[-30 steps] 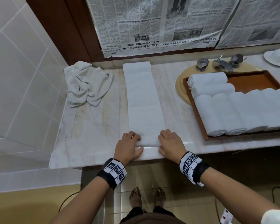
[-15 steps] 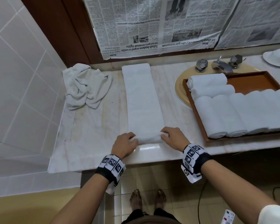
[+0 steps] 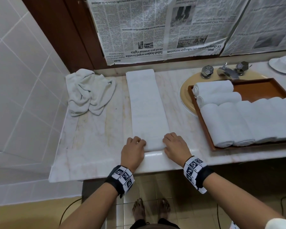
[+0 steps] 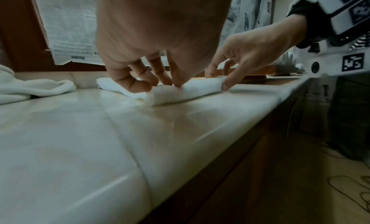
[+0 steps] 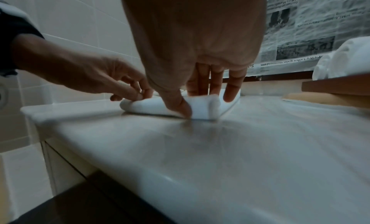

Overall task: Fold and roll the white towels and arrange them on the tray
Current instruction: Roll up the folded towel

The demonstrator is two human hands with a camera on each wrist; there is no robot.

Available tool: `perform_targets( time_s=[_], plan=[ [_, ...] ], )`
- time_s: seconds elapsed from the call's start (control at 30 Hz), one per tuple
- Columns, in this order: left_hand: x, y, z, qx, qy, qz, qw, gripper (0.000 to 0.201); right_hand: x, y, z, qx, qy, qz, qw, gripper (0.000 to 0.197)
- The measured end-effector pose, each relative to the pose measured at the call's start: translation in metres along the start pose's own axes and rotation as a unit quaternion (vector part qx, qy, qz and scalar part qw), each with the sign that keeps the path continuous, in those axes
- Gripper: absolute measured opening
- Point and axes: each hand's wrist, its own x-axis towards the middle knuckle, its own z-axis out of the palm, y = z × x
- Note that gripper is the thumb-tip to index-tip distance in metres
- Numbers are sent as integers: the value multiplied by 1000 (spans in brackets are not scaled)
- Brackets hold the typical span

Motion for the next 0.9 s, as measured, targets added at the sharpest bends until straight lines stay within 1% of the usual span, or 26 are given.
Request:
perform_targets(
  time_s=[0.07,0.13,0.2,0.27,0.37,0.4,0.47,0.53,0.6,0.7,0.73,0.77,0.83,0.87,0.9],
  plan=[
    [0,0,0,-13,-20,-8,1000,31,4,-2,1,27,3,22,999,15],
    [2,-1,-1,-1,-36,-5,999,42,9,1,-1,90,-10,57,994,23],
    [6,-1,-4,-3,-52,-12,999,38,14,4,-8,170,-20,103,980,30],
    [14,-6,-6,-34,-57,-25,997,35,18,6,-15,214,-26,133,967,32],
    [28,-18,-11,-144,-80,-74,984,35,21,8,-17,247,-21,158,956,28],
    [30,-21,-14,-182,-79,-97,975,33,20,7,-16,251,-13,162,954,27],
    [30,-28,-16,-220,-54,-124,966,29,18,5,-13,258,2,167,952,26],
    [28,-34,-14,-235,-29,-132,963,26,17,2,-9,230,17,145,962,19],
    [26,-38,-10,-235,-13,-141,962,28,17,3,-4,197,29,114,973,14],
    [26,-40,-7,-228,18,-150,962,31,15,3,0,165,0,97,981,21],
    [25,-38,-8,-229,28,-143,962,28,14,4,1,150,-7,91,984,27],
    [24,-36,-7,-213,46,-120,969,23,14,4,1,125,-11,78,989,33],
    [26,-33,-5,-112,78,-35,990,13,15,4,0,63,-3,32,998,41],
    [26,-32,-3,-65,78,4,995,13,16,4,1,44,-2,16,999,41],
    [27,-30,-1,-41,62,23,997,15,18,3,2,30,3,6,1000,39]
  ],
)
